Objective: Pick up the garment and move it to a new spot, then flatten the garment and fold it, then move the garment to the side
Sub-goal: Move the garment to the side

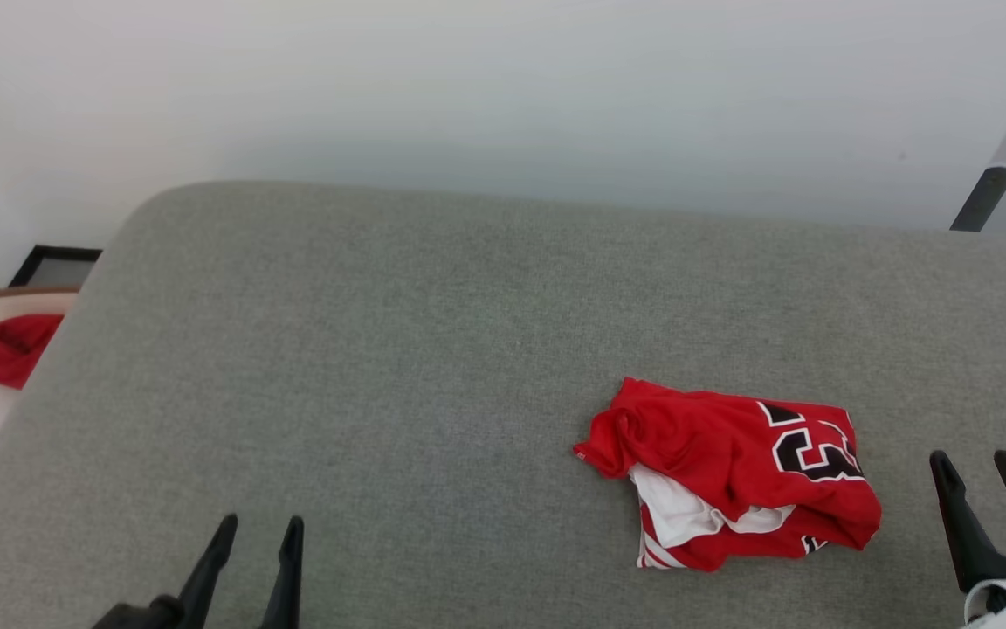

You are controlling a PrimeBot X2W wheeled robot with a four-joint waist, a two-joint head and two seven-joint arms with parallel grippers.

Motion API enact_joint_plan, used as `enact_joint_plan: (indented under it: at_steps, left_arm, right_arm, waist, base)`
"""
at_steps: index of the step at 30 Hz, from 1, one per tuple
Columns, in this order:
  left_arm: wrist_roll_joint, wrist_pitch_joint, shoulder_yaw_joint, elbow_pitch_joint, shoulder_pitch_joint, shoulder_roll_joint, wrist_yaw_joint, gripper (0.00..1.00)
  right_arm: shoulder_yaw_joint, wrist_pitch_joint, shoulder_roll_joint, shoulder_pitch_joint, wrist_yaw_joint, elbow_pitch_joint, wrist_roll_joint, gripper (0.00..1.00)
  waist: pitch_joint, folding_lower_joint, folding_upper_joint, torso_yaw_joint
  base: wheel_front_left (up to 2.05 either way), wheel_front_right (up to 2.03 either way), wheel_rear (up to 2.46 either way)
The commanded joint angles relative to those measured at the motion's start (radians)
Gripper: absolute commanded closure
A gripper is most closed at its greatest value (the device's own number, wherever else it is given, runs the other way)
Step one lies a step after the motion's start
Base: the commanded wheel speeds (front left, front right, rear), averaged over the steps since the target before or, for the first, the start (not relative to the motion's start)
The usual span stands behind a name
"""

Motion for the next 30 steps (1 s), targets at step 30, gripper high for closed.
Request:
enact_joint_plan:
  at_steps: [30]
  left_arm:
    - [0.025,0.001,-0.070,0.000,-0.292,-0.050,-0.002,0.00]
  right_arm:
    - [0.048,1.046,-0.144,-0.371,-0.001,0.095,0.048,0.00]
  waist:
    - [0.328,0.0000,0.0000,0.092]
  base:
    - [0.00,0.00,0.00]
